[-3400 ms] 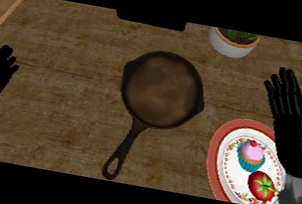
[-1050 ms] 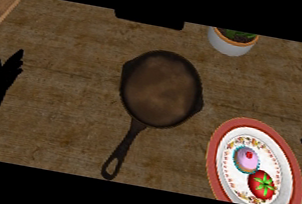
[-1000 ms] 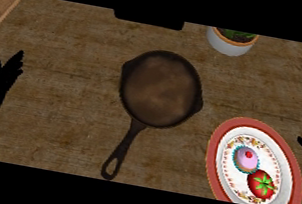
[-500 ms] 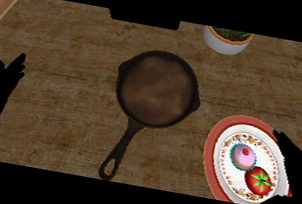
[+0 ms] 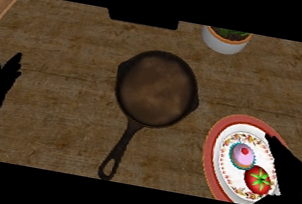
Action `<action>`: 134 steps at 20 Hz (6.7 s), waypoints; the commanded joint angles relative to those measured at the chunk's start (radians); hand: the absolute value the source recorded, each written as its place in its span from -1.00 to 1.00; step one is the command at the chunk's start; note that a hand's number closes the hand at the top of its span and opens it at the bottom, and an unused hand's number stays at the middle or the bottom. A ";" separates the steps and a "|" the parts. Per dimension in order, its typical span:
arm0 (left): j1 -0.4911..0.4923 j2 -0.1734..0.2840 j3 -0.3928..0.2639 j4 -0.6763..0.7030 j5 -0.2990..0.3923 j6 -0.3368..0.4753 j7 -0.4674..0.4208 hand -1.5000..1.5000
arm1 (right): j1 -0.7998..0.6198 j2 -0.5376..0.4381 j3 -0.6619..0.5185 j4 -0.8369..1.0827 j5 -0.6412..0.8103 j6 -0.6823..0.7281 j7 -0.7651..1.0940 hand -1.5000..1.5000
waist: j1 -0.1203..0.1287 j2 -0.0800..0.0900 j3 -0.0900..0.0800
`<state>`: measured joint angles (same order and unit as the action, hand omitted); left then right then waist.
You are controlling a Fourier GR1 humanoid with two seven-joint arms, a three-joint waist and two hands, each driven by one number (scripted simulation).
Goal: Pick the tomato from the plate and place it in the pan
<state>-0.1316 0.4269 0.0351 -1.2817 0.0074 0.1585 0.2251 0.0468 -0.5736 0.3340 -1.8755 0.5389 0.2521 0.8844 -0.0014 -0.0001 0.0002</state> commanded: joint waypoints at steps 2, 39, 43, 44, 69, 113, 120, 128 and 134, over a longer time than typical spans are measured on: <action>0.049 -0.049 0.004 -0.039 -0.046 0.014 -0.016 0.00 | -0.002 0.007 -0.082 0.020 0.005 0.084 -0.050 -1.00 | 0.001 0.000 0.000; 0.001 -0.130 0.105 -0.047 -0.151 -0.072 0.029 0.00 | -0.028 0.067 -0.199 0.271 0.305 0.017 -0.584 1.00 | 0.002 0.001 0.000; -0.034 -0.087 0.130 -0.060 -0.128 -0.107 0.068 0.00 | -0.067 -0.016 -0.200 0.335 0.291 -0.038 -0.838 1.00 | 0.004 0.002 0.001; -0.004 -0.122 0.109 -0.060 -0.142 -0.091 0.039 0.00 | -0.078 0.017 -0.173 0.290 0.298 -0.033 -0.820 1.00 | 0.004 0.001 0.000; 0.001 -0.086 0.160 -0.075 -0.124 -0.157 0.047 0.00 | -0.522 0.512 -0.140 0.471 0.269 -0.271 -0.751 1.00 | 0.022 0.005 0.000; -0.094 -0.141 0.115 0.020 -0.170 -0.158 -0.009 0.00 | -1.020 0.574 -0.151 1.524 -0.639 -0.763 -1.301 -1.00 | 0.101 0.026 0.001; -0.029 -0.117 0.171 0.013 -0.159 -0.142 -0.005 0.00 | -1.039 0.504 -0.258 1.560 -0.647 -0.704 -1.322 -1.00 | 0.021 0.007 0.000; 0.020 -0.119 0.185 -0.012 -0.150 -0.144 -0.031 0.00 | -0.882 0.246 -0.312 1.462 -0.698 -0.416 -1.373 -1.00 | -0.002 -0.002 0.000; 0.055 -0.126 0.173 -0.068 -0.166 -0.139 -0.014 0.00 | -0.807 0.055 -0.350 1.458 -0.716 -0.189 -1.414 -1.00 | 0.009 0.002 0.000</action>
<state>-0.1177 0.3070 0.2122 -1.3222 -0.1511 0.0170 0.2271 -0.8104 -0.4110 0.0092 -0.4180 -0.1646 -0.0670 -0.4912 0.0024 -0.0001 0.0003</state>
